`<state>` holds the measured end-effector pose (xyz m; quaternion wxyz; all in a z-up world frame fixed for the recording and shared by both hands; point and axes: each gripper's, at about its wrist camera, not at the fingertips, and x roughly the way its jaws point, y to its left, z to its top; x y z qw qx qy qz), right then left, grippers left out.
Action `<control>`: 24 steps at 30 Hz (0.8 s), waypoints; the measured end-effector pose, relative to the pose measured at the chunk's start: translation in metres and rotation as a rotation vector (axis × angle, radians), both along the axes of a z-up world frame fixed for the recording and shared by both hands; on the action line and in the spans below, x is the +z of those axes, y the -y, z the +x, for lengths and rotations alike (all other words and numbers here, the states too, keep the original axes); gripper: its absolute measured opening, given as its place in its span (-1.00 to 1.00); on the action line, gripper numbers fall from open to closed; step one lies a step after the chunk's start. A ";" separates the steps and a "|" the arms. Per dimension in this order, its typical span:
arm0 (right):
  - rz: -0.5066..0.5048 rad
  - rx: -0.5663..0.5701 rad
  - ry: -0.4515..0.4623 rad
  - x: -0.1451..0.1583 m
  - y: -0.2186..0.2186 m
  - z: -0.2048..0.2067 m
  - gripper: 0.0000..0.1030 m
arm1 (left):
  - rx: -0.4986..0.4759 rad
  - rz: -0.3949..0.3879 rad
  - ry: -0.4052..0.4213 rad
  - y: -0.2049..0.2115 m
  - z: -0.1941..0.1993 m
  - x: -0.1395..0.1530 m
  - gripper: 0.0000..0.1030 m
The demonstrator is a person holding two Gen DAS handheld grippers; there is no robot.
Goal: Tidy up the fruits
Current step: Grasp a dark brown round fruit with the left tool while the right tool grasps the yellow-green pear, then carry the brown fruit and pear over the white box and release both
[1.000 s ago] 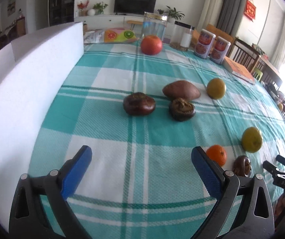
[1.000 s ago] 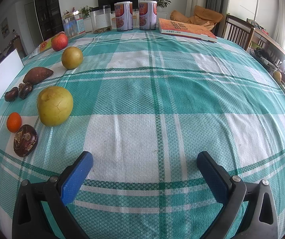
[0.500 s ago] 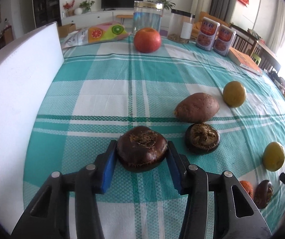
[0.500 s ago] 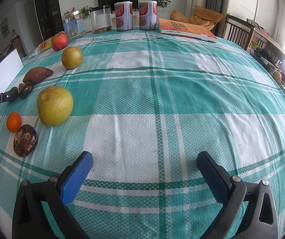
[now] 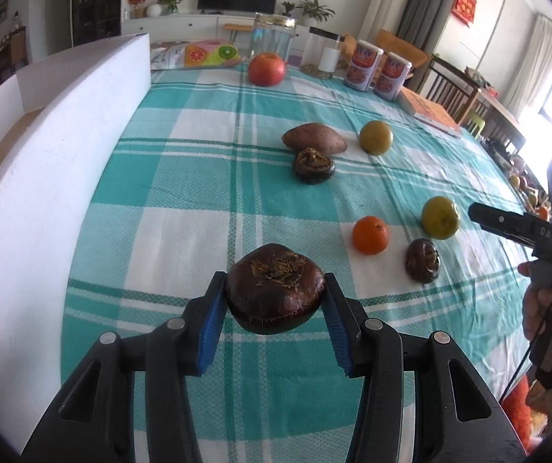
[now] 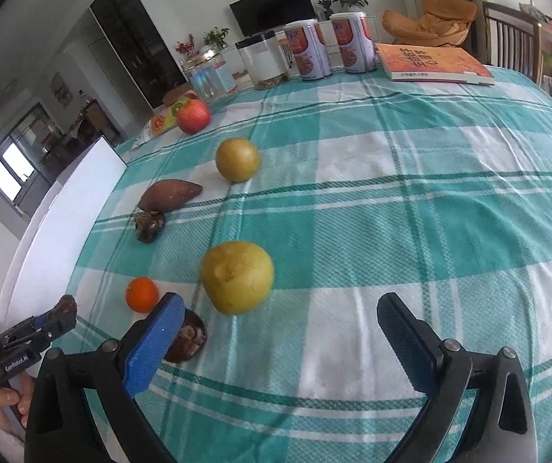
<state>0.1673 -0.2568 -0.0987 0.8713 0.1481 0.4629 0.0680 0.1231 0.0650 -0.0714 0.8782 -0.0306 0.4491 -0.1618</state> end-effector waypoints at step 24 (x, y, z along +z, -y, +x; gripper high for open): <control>0.109 0.803 0.028 0.094 -0.387 -0.009 0.02 | 0.507 0.105 0.016 -0.230 -0.030 0.053 -0.04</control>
